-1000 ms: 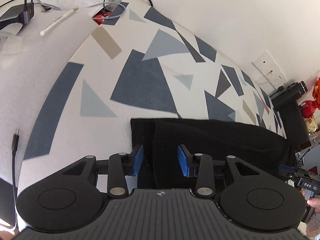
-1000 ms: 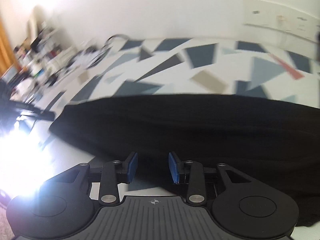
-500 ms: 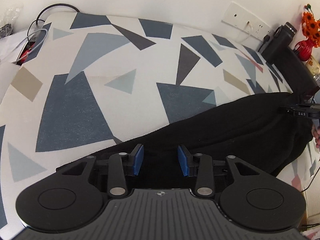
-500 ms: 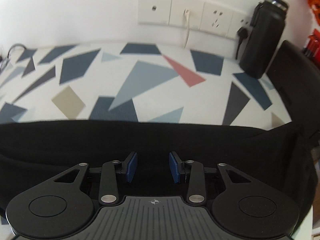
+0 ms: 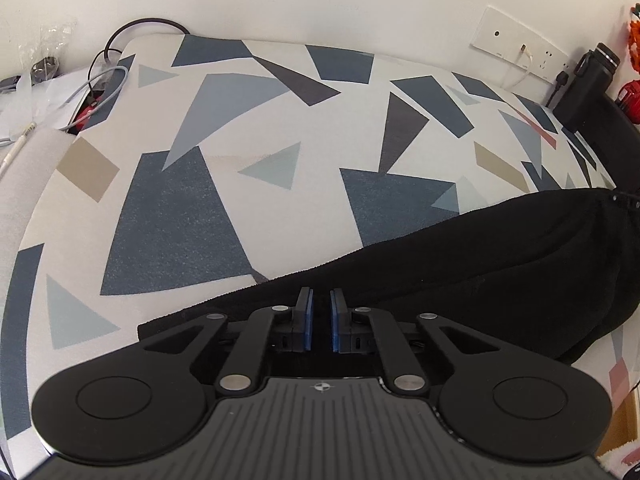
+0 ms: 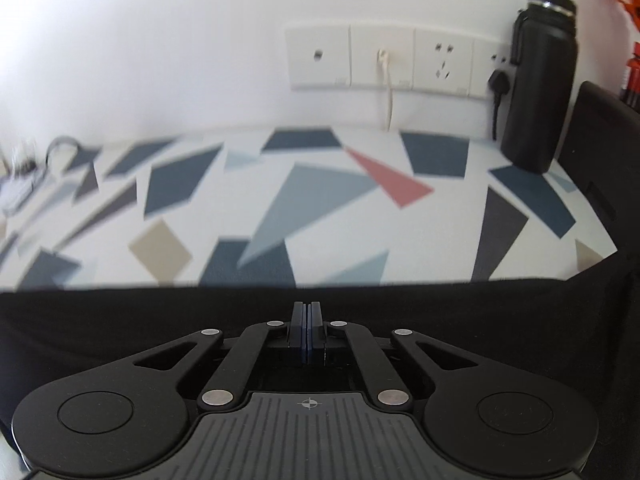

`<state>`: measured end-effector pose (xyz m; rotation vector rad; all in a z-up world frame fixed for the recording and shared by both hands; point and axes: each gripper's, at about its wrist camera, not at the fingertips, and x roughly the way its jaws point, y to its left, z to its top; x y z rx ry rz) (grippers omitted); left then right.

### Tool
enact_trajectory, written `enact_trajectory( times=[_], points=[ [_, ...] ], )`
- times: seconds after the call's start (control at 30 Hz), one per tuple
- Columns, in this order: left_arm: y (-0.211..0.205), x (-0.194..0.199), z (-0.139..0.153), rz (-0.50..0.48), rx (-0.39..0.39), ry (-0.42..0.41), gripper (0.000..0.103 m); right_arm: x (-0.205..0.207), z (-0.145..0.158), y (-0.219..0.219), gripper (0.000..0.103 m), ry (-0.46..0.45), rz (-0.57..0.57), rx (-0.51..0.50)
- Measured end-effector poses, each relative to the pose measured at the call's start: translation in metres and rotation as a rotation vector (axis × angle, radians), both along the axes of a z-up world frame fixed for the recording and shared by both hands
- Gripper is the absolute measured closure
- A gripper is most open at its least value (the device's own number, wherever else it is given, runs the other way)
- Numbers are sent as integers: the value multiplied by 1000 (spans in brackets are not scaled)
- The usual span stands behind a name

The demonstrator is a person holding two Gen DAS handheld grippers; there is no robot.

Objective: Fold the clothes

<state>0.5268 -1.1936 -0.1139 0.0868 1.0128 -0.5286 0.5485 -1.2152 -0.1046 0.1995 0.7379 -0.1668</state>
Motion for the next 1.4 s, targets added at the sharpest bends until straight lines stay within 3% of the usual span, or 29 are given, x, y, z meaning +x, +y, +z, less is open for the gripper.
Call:
enact_trajectory(
  times=[0.27, 0.43, 0.53, 0.6, 0.63, 0.73, 0.9, 0.97, 1.0, 1.03, 1.3, 1.37, 1.4],
  points=[
    [-5, -6, 3, 20, 39, -37, 94, 16, -5, -6, 103, -20, 40, -6],
    [-6, -7, -1, 57, 77, -64, 94, 25, -20, -13, 103, 9, -15, 6],
    [-5, -9, 3, 48, 65, -73, 85, 25, -15, -6, 102, 16, 37, -19],
    [-9, -12, 7, 5, 38, -71, 80, 22, -7, 4, 87, -2, 147, 15],
    [-13, -13, 10, -24, 26, -71, 76, 22, -6, 10, 72, -4, 195, 24],
    [-35, -21, 12, -152, 32, -81, 69, 25, -11, 26, 62, 22, 284, 4],
    [-74, -29, -3, -321, 143, -92, 70, 29, -19, 54, 64, 65, 431, -31],
    [-80, -29, -4, -341, 153, -108, 80, 31, -22, 65, 75, 82, 491, -45],
    [-83, -30, -5, -350, 158, -116, 91, 32, -23, 67, 98, 83, 500, -42],
    [-83, -28, -5, -347, 142, -107, 98, 33, -24, 66, 102, 76, 488, -28],
    [-82, -21, -1, -317, 122, -134, 100, 40, -21, 65, 102, 33, 462, -35],
    [-84, -21, 1, -330, 112, -141, 98, 39, -18, 65, 96, 43, 508, -8],
    [-86, -19, 1, -347, 113, -119, 94, 38, -16, 68, 75, 48, 538, -10]
  ],
)
